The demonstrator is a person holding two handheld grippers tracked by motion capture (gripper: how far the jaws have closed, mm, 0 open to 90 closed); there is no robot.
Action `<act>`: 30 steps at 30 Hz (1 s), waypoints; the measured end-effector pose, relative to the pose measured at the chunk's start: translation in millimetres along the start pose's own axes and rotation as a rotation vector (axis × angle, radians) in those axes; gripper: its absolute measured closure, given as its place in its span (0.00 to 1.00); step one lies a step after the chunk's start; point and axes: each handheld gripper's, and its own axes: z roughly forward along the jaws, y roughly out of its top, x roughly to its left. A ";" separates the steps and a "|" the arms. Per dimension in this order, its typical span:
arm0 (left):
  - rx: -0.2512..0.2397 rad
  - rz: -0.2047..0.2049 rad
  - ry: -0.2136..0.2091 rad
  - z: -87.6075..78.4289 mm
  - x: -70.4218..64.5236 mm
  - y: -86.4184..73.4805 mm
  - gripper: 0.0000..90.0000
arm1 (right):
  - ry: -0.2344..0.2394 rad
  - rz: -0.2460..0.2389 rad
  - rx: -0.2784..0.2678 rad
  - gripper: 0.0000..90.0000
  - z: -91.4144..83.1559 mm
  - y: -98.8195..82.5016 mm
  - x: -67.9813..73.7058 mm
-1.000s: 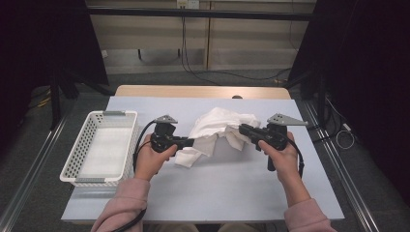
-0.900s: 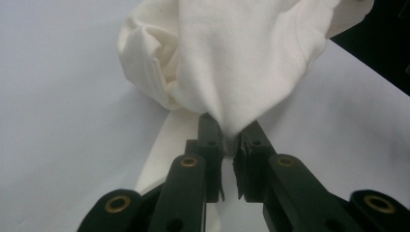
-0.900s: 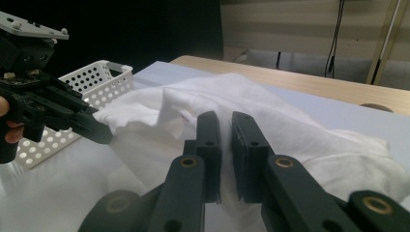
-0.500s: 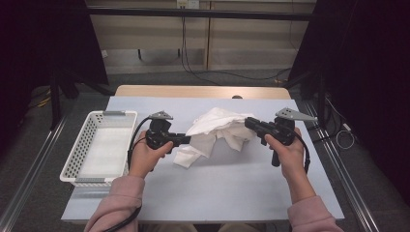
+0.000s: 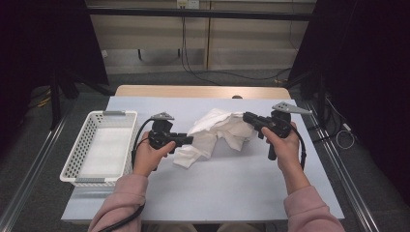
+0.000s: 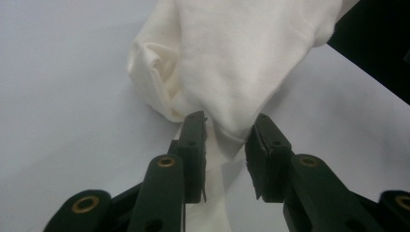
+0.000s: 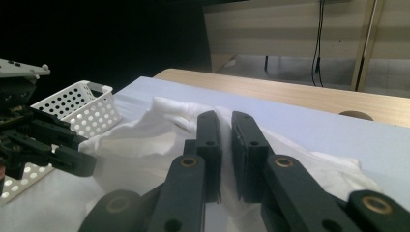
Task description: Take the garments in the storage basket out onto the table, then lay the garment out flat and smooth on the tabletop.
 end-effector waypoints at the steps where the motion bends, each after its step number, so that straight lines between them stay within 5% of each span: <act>1: -0.001 0.001 -0.003 1.6 -0.7 0.1 0.76 | -0.003 0.000 0.002 0.92 0.3 0.3 0.0; 9: 0.002 0.009 -0.014 -3.0 -4.5 6.9 0.92 | -0.004 0.003 0.007 0.92 -2.5 0.6 0.1; 17: 0.011 0.014 -0.028 -19.3 -11.4 12.9 0.93 | 0.005 -0.003 -0.008 0.92 -11.6 3.8 6.2; 24: 0.020 0.075 -0.033 -42.7 -32.6 19.1 0.93 | -0.003 -0.033 -0.023 0.92 -29.6 9.3 15.5; 30: 0.009 0.111 -0.036 -63.8 -46.5 31.9 0.93 | 0.016 -0.012 -0.049 0.92 -43.4 17.1 24.3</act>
